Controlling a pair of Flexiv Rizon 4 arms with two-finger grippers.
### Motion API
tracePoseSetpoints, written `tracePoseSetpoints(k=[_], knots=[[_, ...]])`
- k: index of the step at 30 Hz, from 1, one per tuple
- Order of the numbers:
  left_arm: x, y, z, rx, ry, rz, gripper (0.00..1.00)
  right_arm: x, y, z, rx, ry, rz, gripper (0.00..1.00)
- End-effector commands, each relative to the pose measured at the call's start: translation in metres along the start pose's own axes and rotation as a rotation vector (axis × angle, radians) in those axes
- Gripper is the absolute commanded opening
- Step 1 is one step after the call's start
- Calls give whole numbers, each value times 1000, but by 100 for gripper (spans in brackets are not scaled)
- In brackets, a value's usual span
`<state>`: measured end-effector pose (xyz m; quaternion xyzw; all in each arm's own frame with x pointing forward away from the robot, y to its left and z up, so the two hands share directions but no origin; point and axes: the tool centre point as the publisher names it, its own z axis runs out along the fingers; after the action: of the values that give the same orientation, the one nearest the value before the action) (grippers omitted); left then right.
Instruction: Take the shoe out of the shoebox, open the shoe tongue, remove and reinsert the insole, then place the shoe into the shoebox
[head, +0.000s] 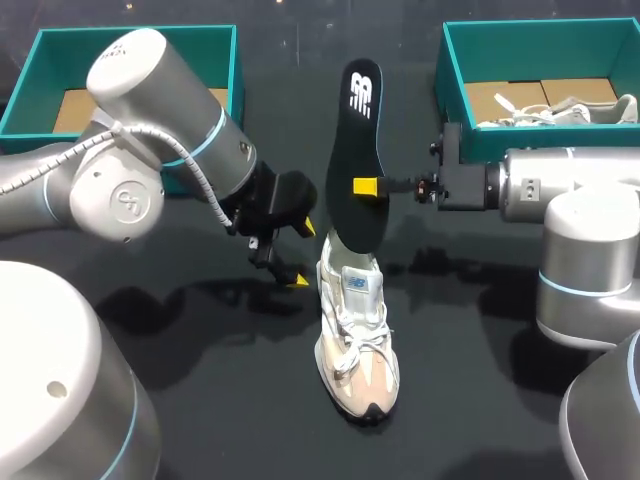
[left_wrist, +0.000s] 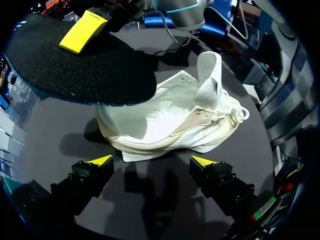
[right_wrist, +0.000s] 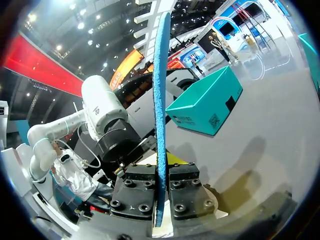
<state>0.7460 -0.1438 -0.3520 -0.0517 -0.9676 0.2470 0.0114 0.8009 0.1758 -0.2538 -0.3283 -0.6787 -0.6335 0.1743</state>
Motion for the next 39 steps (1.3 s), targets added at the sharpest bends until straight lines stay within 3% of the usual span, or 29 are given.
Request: tracePoseSetpoints(k=[1, 12, 26, 39], knots=[[0, 0, 1, -1, 0, 0, 100, -1, -1, 3, -22, 20, -26, 0], [0, 0, 1, -1, 0, 0, 100, -6, -12, 24, -84, 57, -154, 0], [0, 0, 1, -1, 0, 0, 100, -3, -27, 18, -114, 106, -214, 0], [0, 0, 1, -1, 0, 0, 100, -9, -37, 12, -84, 127, -245, 0]])
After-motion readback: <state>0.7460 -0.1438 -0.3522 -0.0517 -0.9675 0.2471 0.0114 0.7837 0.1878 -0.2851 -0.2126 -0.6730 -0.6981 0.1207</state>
